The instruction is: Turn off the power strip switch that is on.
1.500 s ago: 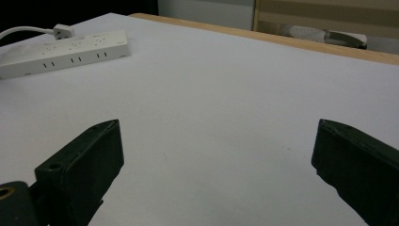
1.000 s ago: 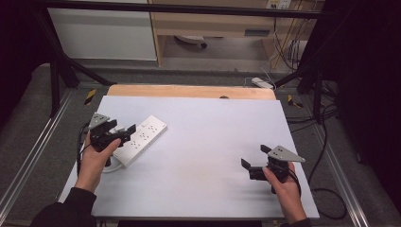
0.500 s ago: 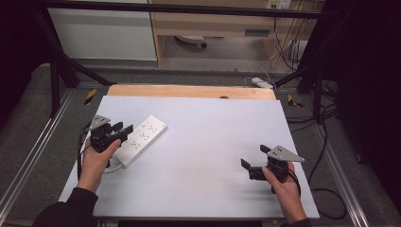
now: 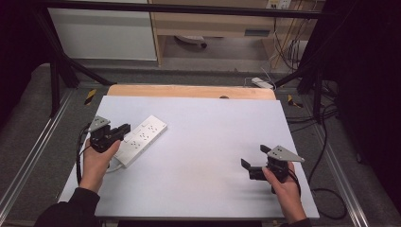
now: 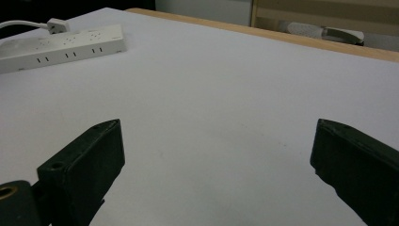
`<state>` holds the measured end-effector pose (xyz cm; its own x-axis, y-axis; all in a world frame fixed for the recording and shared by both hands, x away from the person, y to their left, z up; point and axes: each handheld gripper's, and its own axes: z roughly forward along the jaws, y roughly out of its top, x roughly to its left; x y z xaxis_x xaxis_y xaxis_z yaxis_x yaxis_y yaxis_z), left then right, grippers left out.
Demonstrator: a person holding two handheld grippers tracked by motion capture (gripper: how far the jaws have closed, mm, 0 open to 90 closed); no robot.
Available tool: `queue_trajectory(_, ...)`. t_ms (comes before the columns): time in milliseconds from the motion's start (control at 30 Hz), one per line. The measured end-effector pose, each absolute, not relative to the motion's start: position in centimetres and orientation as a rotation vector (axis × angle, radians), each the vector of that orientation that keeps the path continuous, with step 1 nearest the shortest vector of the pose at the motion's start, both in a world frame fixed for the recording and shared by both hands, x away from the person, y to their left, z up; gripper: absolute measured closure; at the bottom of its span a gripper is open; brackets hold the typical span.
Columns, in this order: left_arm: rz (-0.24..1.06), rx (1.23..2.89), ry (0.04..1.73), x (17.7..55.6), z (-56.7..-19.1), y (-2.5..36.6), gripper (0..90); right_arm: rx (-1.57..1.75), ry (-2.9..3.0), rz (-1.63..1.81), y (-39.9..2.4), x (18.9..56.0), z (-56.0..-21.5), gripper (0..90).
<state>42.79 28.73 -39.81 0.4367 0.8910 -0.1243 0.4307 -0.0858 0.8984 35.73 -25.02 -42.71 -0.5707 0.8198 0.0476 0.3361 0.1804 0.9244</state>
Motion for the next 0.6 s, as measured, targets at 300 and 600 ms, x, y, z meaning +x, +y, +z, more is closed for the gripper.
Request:
queue_trajectory(300,0.57,1.725,1.184,43.0,-40.4,28.8,89.5,1.089,1.993,1.373,-25.1,35.7,-42.7,3.8)
queue_trajectory(600,0.556,1.765,1.215,43.3,-41.1,28.9,89.8,1.093,1.99,1.376,-25.1,35.7,-42.7,3.8)
